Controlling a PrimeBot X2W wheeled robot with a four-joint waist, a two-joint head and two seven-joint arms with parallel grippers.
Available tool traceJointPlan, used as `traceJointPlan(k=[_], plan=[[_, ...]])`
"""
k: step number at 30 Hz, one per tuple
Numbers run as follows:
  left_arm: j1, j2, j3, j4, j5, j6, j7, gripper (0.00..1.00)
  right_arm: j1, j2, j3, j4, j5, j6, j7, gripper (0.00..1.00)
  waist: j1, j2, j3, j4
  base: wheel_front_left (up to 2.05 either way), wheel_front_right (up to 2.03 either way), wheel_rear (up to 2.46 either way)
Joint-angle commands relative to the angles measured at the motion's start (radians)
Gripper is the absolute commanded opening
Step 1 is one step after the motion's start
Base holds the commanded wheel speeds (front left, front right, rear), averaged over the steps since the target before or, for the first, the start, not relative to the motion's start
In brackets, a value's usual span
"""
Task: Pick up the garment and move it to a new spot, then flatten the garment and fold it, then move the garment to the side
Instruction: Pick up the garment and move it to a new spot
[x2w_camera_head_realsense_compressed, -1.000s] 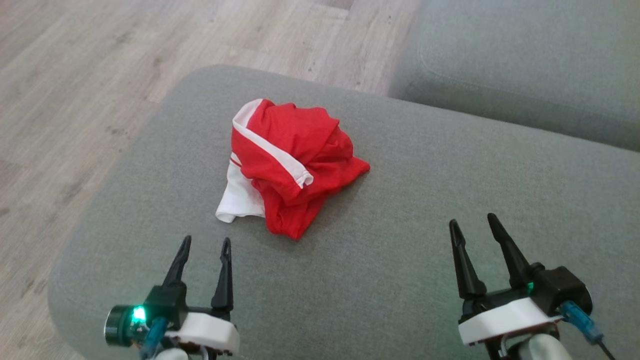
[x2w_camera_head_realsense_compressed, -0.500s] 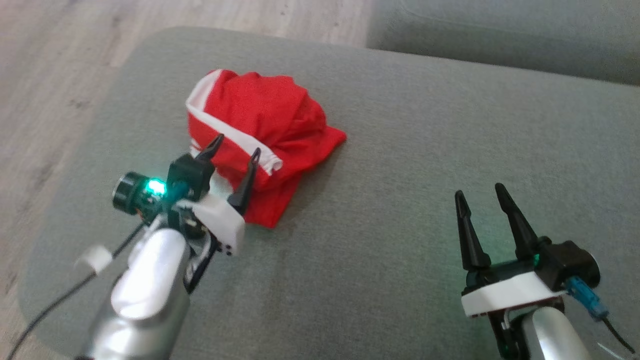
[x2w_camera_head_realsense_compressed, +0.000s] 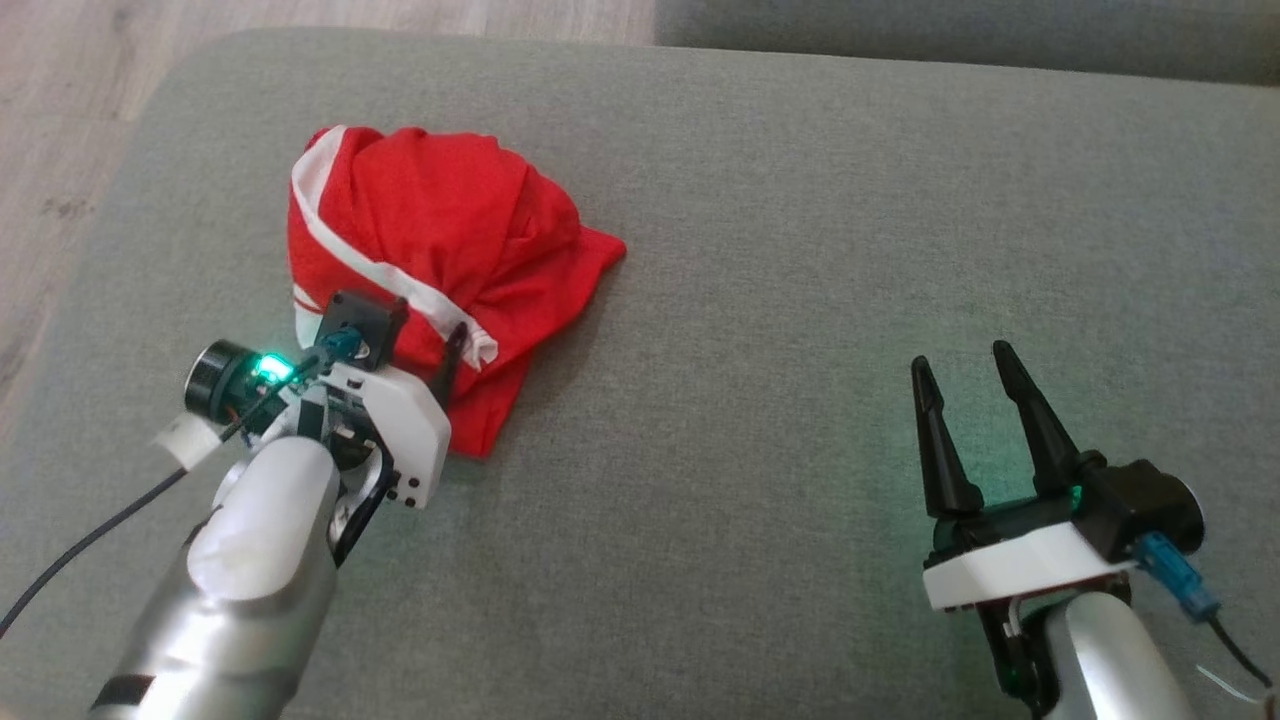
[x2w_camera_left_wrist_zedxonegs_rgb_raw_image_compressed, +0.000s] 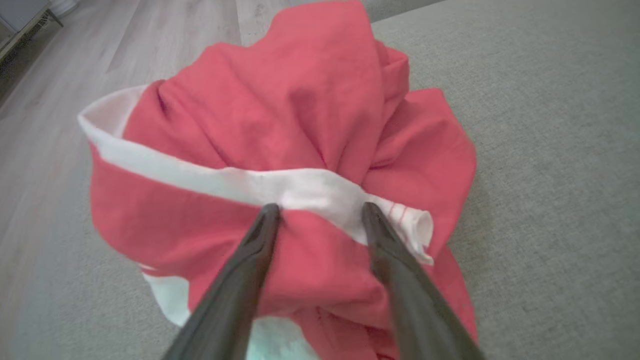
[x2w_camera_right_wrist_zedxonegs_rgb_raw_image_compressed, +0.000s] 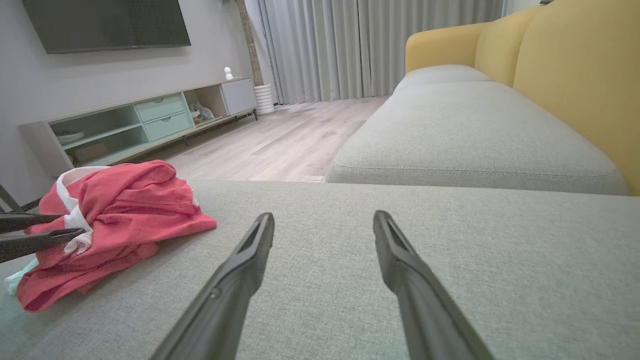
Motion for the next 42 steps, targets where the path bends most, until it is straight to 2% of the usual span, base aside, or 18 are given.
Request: traceJointPlan(k=[1,10,16,21,27,33,42], plan=[[-0.059,0.038,0.024,-0.018,-0.005,-0.005,-0.011,0.0,-0.044,-0.006,0.023,-0.034,0.002,0.008,-0.011,1.0,-0.0001,0.0,0.006,-0.008,0.0,0.0,0.0],[-0.093,0.037,0.032,-0.08,-0.012,0.005,-0.181,0.0,-0.038,-0.006,0.023,-0.022,0.015,0.008,-0.011,1.0,-0.0001,0.0,-0.03,-0.015,0.0,0.0,0.0],[-0.148,0.033,0.068,-0.268,-0.018,0.026,-0.348,0.0,-0.024,-0.006,0.022,-0.018,0.016,0.008,-0.011,1.0,-0.0001,0.0,-0.083,-0.012,0.0,0.0,0.0],[-0.165,0.019,0.092,-0.397,-0.054,0.023,-0.407,0.0,-0.015,-0.006,0.028,-0.014,0.02,0.008,-0.011,1.0,-0.0001,0.0,-0.109,-0.022,0.0,0.0,0.0],[-0.163,0.014,0.098,-0.553,-0.057,0.041,-0.418,0.0,-0.003,-0.006,0.034,-0.016,0.024,0.008,-0.011,1.0,-0.0001,0.0,-0.127,-0.059,0.0,0.0,0.0],[-0.149,0.013,0.072,-0.619,-0.063,0.045,-0.363,0.0,-0.011,-0.006,0.035,-0.028,0.026,0.008,-0.011,1.0,-0.0001,0.0,-0.115,-0.132,0.0,0.0,0.0],[-0.093,0.02,-0.012,-0.623,-0.038,0.04,-0.303,0.0,-0.039,-0.006,0.044,-0.049,0.051,0.008,-0.011,1.0,-0.0001,0.0,-0.073,-0.328,0.0,0.0,0.0]])
